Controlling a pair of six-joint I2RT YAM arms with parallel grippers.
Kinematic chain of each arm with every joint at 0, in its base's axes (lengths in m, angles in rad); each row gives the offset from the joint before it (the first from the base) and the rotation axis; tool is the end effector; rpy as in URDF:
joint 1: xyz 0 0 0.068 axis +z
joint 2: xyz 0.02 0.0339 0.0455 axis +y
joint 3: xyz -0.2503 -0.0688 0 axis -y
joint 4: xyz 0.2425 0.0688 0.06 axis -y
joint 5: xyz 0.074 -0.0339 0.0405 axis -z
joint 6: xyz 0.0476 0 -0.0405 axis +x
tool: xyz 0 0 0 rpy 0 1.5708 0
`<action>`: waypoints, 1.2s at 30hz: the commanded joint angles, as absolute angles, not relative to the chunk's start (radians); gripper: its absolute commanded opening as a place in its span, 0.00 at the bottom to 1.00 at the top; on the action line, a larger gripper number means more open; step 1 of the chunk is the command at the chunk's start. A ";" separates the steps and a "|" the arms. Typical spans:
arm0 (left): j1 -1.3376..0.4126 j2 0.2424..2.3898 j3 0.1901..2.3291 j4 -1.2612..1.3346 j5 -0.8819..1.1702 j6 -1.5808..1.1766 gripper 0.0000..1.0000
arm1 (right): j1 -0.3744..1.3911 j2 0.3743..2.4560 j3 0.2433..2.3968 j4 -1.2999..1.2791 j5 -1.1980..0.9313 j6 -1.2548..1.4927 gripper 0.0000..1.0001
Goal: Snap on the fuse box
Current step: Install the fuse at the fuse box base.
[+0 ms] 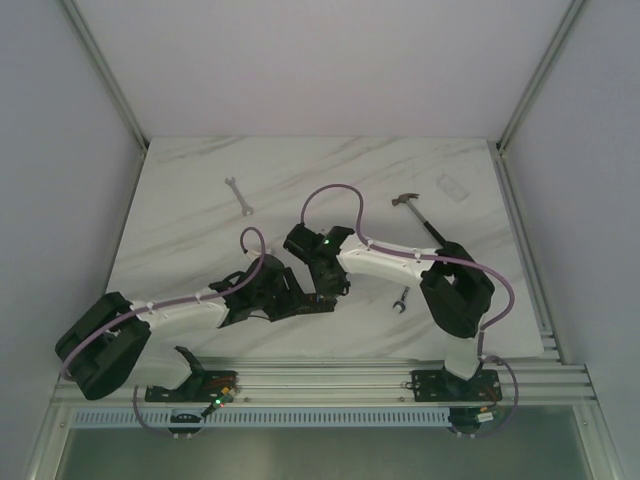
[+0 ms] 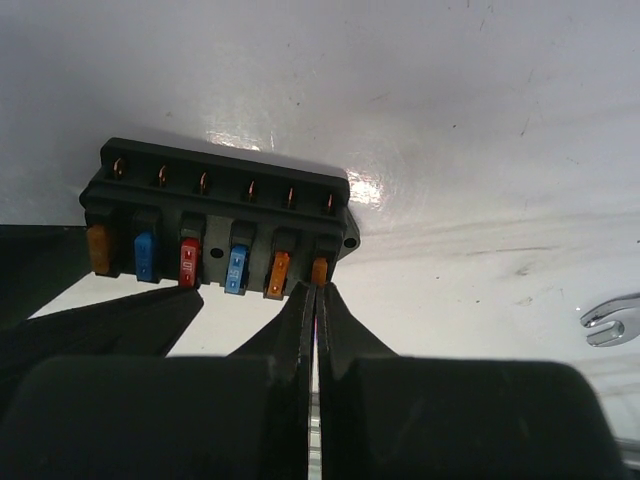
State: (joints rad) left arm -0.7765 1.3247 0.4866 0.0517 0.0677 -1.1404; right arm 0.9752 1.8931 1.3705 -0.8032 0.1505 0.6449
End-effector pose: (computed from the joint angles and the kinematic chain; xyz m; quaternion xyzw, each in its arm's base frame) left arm 0.1773 -0.1786 0.1301 -0.1544 0.9106 -0.3306 0.1940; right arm 0.2128 0.3012 0.1644 -0.1536 0.9777 0.0368 0.1381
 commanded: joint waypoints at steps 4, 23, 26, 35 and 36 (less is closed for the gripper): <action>-0.781 1.302 0.500 0.051 0.022 -1.139 0.64 | 0.945 1.953 1.361 -0.737 0.245 0.541 0.00; -0.634 1.142 0.541 0.003 0.046 -0.901 0.88 | 0.498 1.708 1.454 -0.663 0.334 0.201 0.82; -0.552 1.098 0.548 -0.037 0.074 -0.827 0.95 | 0.367 1.738 1.475 -0.601 0.292 0.159 0.88; -0.362 1.068 0.566 -0.100 0.117 -0.672 1.00 | 0.079 1.949 1.630 -0.425 0.158 0.085 1.00; -0.351 1.073 0.565 -0.100 0.123 -0.665 1.00 | 0.059 1.983 1.660 -0.413 0.149 0.078 1.00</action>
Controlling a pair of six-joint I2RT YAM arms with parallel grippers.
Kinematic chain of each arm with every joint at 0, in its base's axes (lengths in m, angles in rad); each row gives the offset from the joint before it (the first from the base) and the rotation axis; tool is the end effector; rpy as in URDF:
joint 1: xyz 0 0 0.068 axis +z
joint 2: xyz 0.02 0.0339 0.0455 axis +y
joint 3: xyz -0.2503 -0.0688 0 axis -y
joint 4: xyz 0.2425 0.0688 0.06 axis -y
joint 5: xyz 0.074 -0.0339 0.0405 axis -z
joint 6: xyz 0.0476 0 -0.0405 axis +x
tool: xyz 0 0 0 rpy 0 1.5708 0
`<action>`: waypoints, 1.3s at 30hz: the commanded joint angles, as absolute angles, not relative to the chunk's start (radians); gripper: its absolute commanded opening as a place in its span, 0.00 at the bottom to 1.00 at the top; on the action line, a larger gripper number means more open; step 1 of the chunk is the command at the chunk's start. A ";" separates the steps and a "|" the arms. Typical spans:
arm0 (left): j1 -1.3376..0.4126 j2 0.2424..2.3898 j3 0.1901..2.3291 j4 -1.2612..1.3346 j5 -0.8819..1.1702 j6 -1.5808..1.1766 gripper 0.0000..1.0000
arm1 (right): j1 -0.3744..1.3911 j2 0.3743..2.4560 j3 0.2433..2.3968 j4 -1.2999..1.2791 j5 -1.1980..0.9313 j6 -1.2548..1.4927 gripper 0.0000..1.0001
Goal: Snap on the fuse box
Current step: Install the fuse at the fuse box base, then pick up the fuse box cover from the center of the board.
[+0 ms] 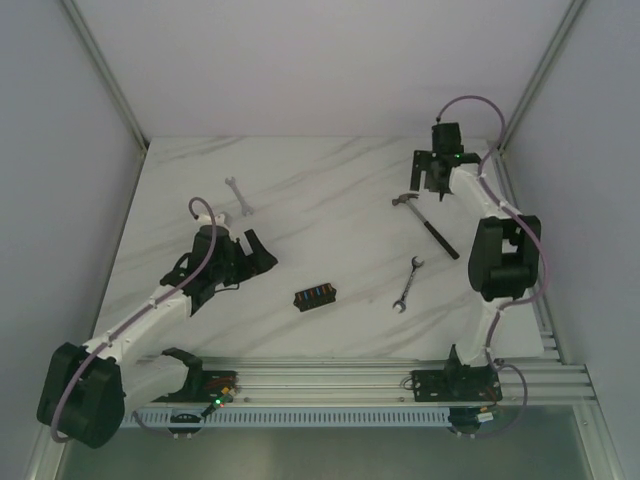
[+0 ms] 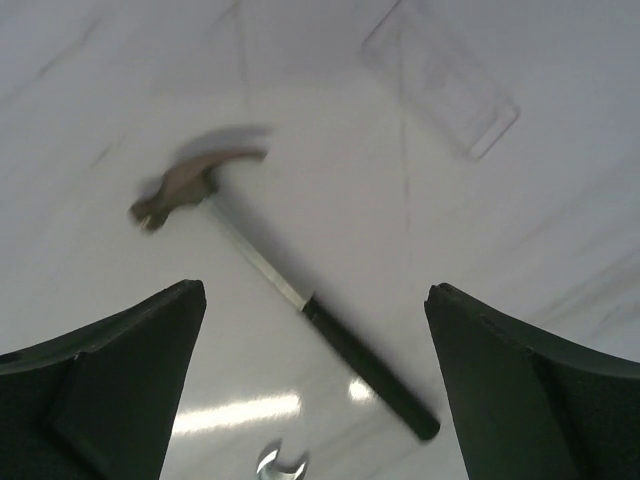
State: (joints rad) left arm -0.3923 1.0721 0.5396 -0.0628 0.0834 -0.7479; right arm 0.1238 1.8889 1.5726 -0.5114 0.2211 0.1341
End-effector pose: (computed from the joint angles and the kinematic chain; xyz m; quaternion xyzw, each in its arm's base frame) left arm 0.2205 -0.0955 0.1938 -0.1369 0.8722 -0.2837 0.3743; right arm 0.4269 0.0426 0.2441 0.0448 0.9259 -0.0555 0.3711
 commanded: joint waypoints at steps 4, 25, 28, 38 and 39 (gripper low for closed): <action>-0.312 1.094 0.558 -0.100 0.139 -0.642 1.00 | -0.006 2.133 1.791 -0.390 0.129 0.054 1.00; -0.276 1.131 0.542 -0.085 0.188 -0.643 1.00 | -0.072 2.263 1.828 -0.428 -0.015 -0.039 0.86; -0.277 1.126 0.536 -0.081 0.200 -0.648 1.00 | -0.072 2.211 1.759 -0.403 0.011 -0.044 0.79; -0.276 1.101 0.528 -0.071 0.243 -0.677 1.00 | -0.068 2.144 1.688 -0.374 0.040 -0.054 0.35; -0.277 1.096 0.528 -0.069 0.245 -0.683 1.00 | -0.065 2.132 1.681 -0.372 0.040 -0.053 0.33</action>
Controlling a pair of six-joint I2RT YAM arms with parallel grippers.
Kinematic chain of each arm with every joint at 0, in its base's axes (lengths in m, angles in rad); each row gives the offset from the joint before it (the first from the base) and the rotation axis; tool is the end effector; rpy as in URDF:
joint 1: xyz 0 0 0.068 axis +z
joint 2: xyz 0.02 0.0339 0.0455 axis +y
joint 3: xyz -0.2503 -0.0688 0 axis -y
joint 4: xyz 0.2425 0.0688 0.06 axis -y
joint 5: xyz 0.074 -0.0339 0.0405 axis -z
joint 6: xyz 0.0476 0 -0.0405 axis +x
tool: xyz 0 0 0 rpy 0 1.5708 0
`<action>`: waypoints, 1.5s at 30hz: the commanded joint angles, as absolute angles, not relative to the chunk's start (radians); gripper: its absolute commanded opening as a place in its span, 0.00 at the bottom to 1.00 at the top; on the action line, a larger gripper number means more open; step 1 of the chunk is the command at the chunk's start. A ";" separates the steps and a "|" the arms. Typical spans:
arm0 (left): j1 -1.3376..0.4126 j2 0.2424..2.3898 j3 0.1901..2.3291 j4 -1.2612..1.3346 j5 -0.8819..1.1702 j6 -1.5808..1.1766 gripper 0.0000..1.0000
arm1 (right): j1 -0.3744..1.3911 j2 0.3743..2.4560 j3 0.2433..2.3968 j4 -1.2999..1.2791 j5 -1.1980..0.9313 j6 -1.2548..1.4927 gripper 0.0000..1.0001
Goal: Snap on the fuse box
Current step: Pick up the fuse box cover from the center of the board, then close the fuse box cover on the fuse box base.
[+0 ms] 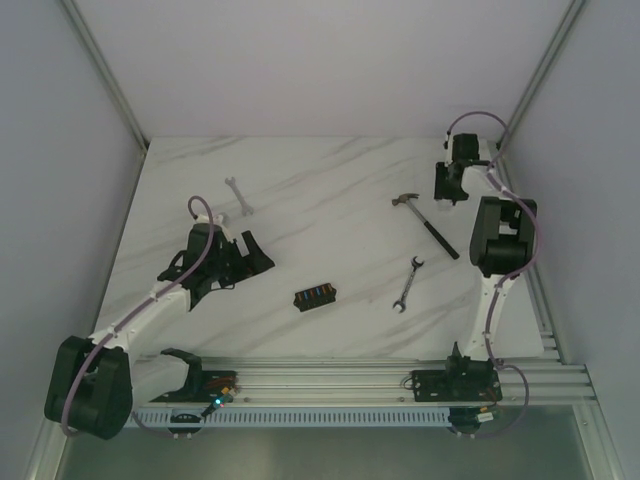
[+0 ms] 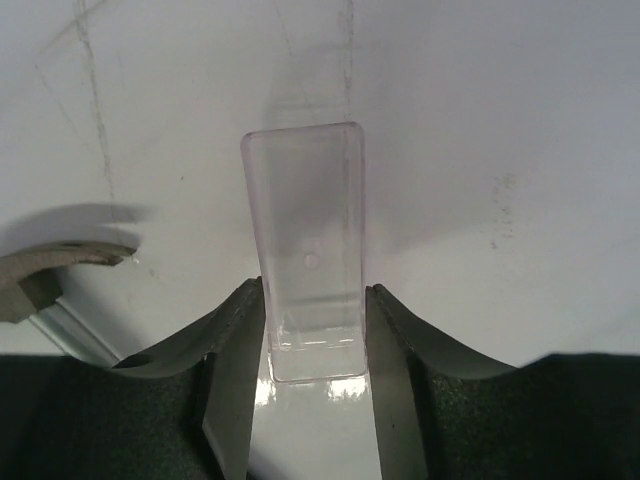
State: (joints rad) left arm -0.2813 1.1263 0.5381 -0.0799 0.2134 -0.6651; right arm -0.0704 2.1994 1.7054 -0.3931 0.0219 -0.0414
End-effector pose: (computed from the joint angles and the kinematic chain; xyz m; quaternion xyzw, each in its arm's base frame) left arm 0.2297 -0.0769 0.1802 -0.1250 0.8872 -0.2830 0.3424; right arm 0.4847 -0.0352 0.1595 0.0173 0.9419 -0.0290 0.3341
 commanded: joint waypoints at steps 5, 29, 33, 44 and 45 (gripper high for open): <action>-0.277 1.071 0.529 -0.060 0.271 -0.702 1.00 | -0.028 2.038 1.623 -0.364 0.040 -0.046 0.32; -0.278 0.793 0.569 0.044 0.333 -0.768 1.00 | 0.474 1.334 1.076 -0.097 -0.279 0.222 0.29; -0.281 0.766 0.564 0.099 0.348 -0.790 1.00 | 0.522 1.287 1.012 0.014 -0.373 0.276 0.29; -0.300 0.770 0.510 0.151 0.362 -0.836 1.00 | 0.608 1.264 0.922 0.071 -0.412 0.288 0.28; -0.305 0.781 0.497 0.153 0.369 -0.847 0.99 | 0.612 1.264 0.913 0.068 -0.403 0.286 0.28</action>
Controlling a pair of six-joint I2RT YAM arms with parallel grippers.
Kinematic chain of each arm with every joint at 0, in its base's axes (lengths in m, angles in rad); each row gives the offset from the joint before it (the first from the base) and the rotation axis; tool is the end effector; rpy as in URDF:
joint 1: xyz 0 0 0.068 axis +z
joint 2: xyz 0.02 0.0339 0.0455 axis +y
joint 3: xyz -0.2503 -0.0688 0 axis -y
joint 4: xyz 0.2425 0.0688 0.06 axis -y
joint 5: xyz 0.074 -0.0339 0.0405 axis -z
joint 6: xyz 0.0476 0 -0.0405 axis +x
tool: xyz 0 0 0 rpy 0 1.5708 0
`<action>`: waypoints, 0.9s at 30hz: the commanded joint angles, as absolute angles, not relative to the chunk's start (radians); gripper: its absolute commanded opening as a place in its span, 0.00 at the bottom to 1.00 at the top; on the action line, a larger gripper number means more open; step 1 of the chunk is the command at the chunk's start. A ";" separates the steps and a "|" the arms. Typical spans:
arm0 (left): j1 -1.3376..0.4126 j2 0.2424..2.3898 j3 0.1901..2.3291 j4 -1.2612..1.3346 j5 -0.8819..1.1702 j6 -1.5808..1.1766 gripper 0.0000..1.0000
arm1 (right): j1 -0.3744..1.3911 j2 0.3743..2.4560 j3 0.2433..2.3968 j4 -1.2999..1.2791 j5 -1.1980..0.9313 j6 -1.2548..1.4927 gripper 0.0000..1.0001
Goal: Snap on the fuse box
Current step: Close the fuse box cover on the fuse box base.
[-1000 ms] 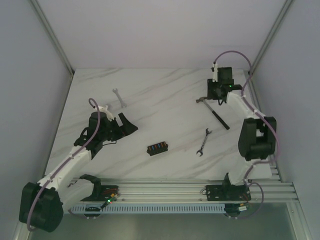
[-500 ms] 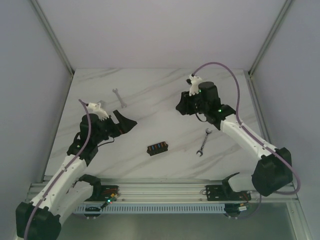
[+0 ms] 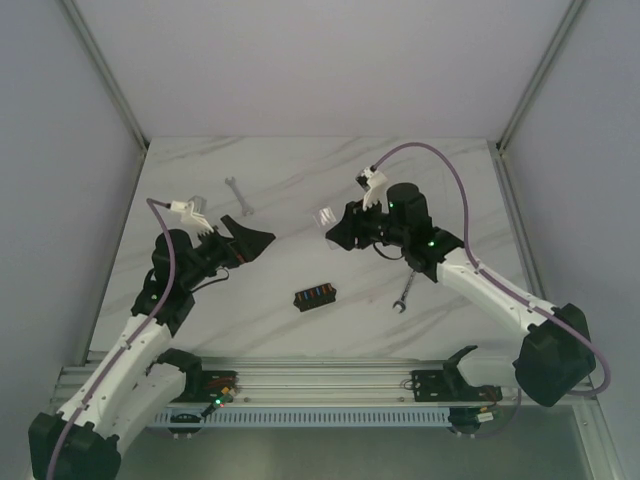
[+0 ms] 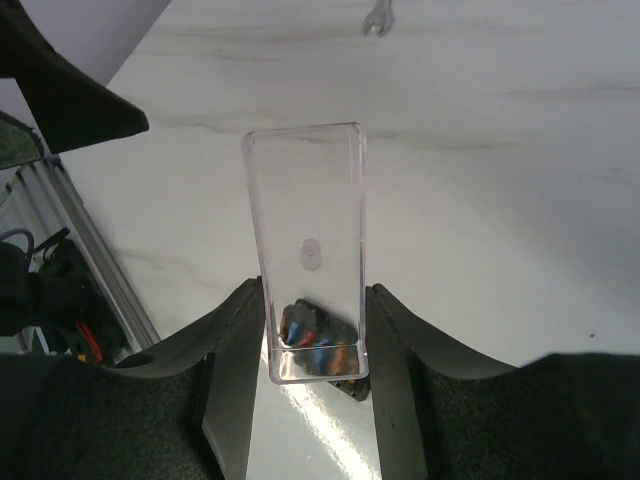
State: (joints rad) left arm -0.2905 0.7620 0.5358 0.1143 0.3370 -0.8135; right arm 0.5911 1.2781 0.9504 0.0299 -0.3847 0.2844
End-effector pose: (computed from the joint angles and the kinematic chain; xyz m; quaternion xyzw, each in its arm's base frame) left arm 0.1937 -0.0743 0.2771 -0.0820 0.7389 -0.4510 0.4939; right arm 0.2471 0.1874 0.2973 -0.2329 0.7627 0.3865 0.4632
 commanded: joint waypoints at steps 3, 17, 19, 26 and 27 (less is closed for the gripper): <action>-0.345 0.791 0.444 0.155 0.366 -0.872 0.99 | 0.629 1.258 0.877 0.069 -0.385 0.274 0.27; -0.671 0.731 0.147 0.160 0.192 -1.124 0.87 | 0.663 1.289 0.819 0.123 -0.364 0.265 0.27; -0.699 0.744 0.144 0.172 0.170 -1.133 0.84 | 0.663 1.295 0.819 0.128 -0.361 0.265 0.27; -0.779 0.951 0.179 0.301 0.142 -1.137 0.61 | 0.664 1.302 0.821 0.117 -0.334 0.262 0.27; -0.792 0.990 0.191 0.315 0.141 -1.135 0.58 | 0.665 1.301 0.822 0.113 -0.331 0.261 0.27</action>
State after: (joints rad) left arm -0.7559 0.8864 0.1535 0.2188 0.1703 -1.1225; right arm 0.6567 1.2984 0.8307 0.0879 -0.3614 0.2798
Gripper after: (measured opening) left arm 0.631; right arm 0.469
